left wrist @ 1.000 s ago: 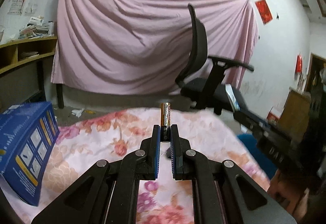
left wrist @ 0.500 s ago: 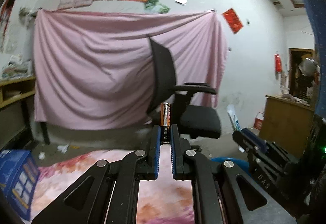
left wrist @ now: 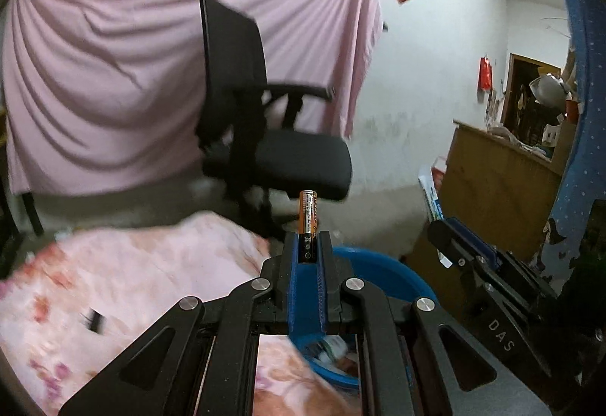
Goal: Collect trash
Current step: 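Carry the battery and white tube over the blue basin and open both tools, then move the open left tool back to the bed and grasp the black binder clip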
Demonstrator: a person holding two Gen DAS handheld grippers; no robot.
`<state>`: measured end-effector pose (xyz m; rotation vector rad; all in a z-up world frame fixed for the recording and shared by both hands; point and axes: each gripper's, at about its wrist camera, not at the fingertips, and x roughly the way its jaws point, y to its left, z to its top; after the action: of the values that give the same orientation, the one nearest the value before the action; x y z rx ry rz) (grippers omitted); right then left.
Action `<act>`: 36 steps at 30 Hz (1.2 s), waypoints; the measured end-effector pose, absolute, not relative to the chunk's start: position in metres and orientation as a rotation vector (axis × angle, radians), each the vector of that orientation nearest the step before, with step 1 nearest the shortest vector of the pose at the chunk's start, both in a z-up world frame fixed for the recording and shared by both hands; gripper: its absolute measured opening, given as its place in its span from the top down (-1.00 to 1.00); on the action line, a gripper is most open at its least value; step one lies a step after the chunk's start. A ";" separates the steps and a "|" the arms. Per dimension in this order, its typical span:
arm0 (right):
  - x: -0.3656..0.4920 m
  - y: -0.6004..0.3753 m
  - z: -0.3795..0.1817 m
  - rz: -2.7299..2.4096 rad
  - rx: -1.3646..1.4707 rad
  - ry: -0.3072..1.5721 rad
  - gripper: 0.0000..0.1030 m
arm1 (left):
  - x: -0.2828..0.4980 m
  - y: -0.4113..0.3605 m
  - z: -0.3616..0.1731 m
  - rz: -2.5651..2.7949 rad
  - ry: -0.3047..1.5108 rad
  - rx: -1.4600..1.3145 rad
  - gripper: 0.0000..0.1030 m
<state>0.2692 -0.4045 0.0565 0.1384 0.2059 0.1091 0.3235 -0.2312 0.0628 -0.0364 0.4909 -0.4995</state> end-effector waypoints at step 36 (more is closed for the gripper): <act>0.288 -0.425 0.034 0.064 0.208 0.350 -0.99 | 0.321 -0.168 0.032 -0.293 0.558 -0.160 -0.66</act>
<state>0.2879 -0.4255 0.0342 0.2075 0.3502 0.0639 0.3210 -0.1677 0.0319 -0.1600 0.5584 -0.2935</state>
